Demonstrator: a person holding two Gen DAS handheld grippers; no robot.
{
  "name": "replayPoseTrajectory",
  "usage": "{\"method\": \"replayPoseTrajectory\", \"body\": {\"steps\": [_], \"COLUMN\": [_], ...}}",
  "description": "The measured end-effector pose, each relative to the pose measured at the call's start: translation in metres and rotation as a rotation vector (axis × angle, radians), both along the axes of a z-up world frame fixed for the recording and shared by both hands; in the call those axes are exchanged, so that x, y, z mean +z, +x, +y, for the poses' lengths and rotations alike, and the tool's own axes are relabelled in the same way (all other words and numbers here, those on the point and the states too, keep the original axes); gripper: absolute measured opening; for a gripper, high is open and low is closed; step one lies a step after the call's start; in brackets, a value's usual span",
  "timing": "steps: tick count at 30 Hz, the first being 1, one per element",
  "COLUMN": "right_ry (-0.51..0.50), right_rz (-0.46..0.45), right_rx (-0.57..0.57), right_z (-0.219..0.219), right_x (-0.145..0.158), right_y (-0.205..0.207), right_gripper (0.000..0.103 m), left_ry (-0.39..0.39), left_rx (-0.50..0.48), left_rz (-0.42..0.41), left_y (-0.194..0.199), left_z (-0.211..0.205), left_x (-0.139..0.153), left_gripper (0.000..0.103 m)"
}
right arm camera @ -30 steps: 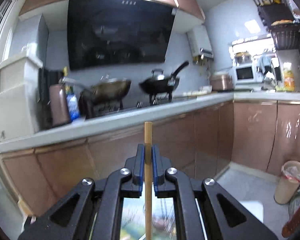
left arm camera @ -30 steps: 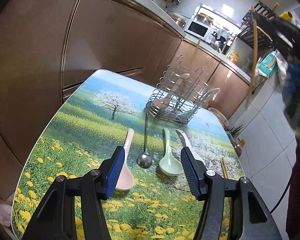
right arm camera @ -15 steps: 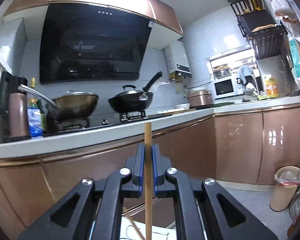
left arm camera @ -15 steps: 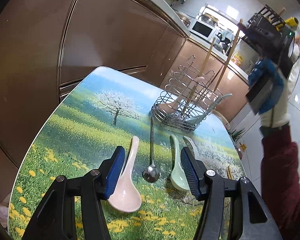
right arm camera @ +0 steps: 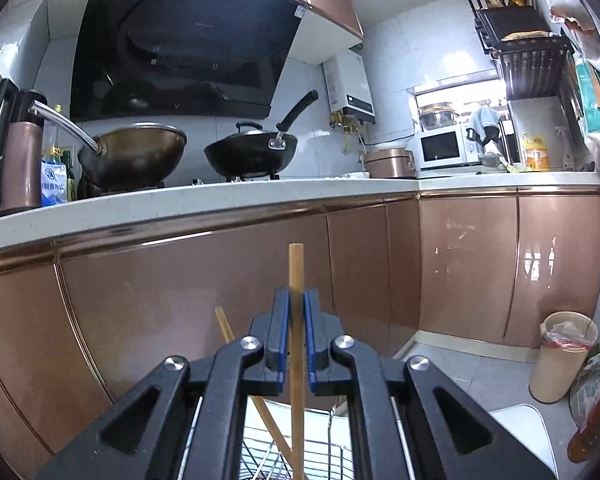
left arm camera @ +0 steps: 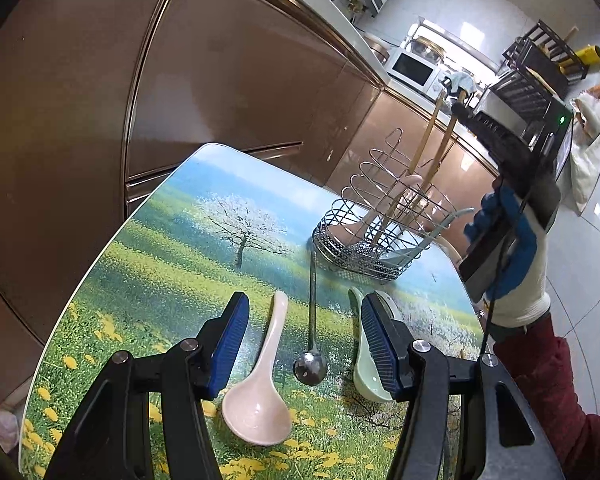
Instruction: Organize utensils
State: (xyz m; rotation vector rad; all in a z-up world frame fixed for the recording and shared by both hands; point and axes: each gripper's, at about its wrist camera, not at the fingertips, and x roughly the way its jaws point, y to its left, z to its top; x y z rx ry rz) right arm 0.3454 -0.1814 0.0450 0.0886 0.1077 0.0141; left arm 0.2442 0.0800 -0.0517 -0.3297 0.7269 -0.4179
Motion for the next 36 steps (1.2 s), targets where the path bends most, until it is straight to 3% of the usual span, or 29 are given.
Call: {"method": "replayPoseTrajectory", "body": {"steps": [9,19,22,28,36], "right_ry": [-0.042,0.027,0.023,-0.009,-0.035], "right_rz": [0.059,0.144,0.154,0.182,0.318], "right_rx": [-0.003,-0.008,-0.013,0.016,0.014], "right_z": [0.002,-0.017,-0.021,-0.022,-0.046], "right_x": [-0.01,-0.011,-0.006,0.012,0.015], "right_y": [-0.007,-0.041,-0.059,-0.11,-0.194], "right_gripper": [0.007,0.012,0.018,0.021,0.021], "left_ry": [-0.015,-0.017,-0.008,0.003,0.032], "left_rx": [0.014,0.012,0.008,-0.024,-0.088], "left_rz": [0.001,-0.015,-0.023,-0.029,-0.017], "left_y": [-0.001,-0.012,-0.019,-0.035,-0.064], "left_z": [0.004,0.003,0.0,-0.009,-0.032], "left_x": [0.001,0.009,0.014,0.024,0.03], "left_gripper": [0.057,0.059,0.06,0.062,0.062]}}
